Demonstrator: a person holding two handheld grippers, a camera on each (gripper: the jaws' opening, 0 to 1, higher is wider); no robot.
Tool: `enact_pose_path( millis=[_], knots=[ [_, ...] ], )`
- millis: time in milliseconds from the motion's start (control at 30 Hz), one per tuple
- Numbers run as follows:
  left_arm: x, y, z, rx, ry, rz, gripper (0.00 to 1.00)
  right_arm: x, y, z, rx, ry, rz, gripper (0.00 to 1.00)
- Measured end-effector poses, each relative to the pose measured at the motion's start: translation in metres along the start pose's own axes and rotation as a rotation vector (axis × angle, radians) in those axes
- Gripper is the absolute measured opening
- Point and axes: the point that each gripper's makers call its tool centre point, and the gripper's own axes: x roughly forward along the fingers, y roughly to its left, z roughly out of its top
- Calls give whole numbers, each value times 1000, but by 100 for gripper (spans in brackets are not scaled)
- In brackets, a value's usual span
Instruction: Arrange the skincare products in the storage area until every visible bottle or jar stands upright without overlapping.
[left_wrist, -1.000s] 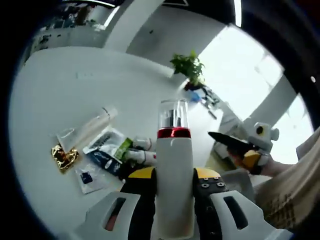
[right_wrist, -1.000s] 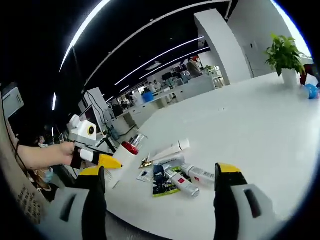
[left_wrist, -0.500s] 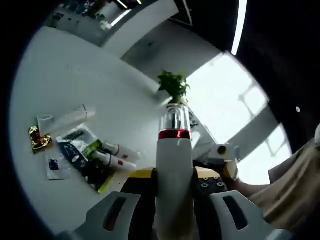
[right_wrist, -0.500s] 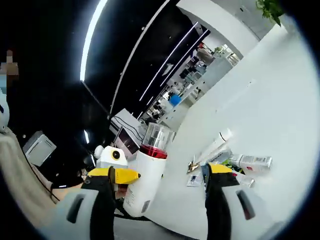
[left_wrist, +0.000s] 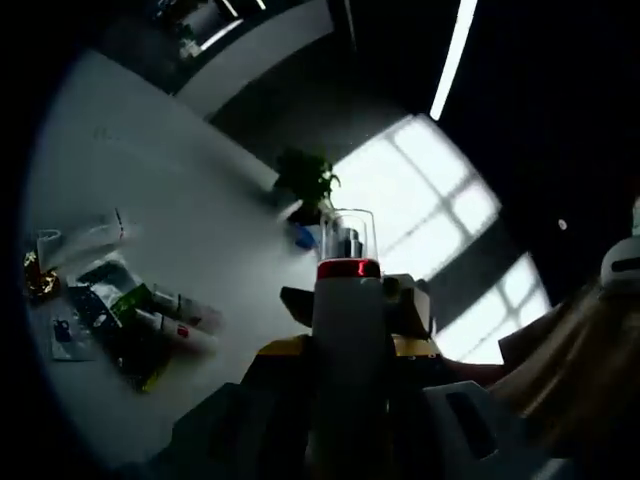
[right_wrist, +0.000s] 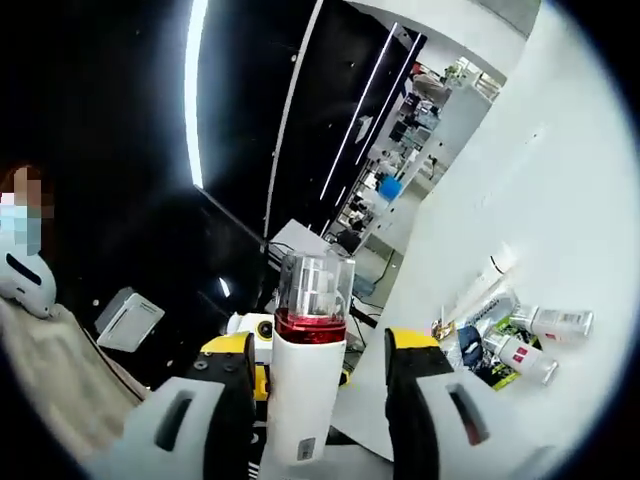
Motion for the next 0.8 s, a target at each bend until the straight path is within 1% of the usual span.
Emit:
enact_pose_path(
  millis=[100,200,233,267,300,333,367,400,433,500,567,667,733,800],
  knots=[
    [4,-4,-2,0,11,-18,25,1,7,1,5,6,26,44],
    [8,-9,-6,6,27,-35,25,0,10,4,9,10,42,36],
    [9,-10,-7,5,29,-36,25,-1,14,4,14,17,59,33],
    [9,-11,-7,4,31,-39,25,-2,16,4,17,20,62,32],
    [9,-11,-8,6,32,-43,25,-4,17,4,-1,22,52,32],
    [9,-12,-8,4,36,-45,25,-5,18,3,-36,34,48,33],
    [10,-13,-9,14,39,-45,25,-6,18,2,-64,41,42,32],
    [11,-14,-11,34,48,-46,25,-6,19,3,-70,43,34,31],
    [12,-14,-11,42,53,-38,25,-6,16,3,-45,54,0,31],
    [13,-11,-12,69,84,-2,26,-6,15,4,-70,58,-41,30],
    [15,-11,-10,108,93,24,26,-6,15,7,-113,41,-71,30],
    [17,-8,-5,175,98,78,27,-6,15,13,-198,25,-142,29],
    [18,-4,-1,234,102,127,29,-6,12,17,-233,16,-188,29],
    [19,-1,3,319,106,188,30,-6,9,20,-276,17,-245,29]
  ],
)
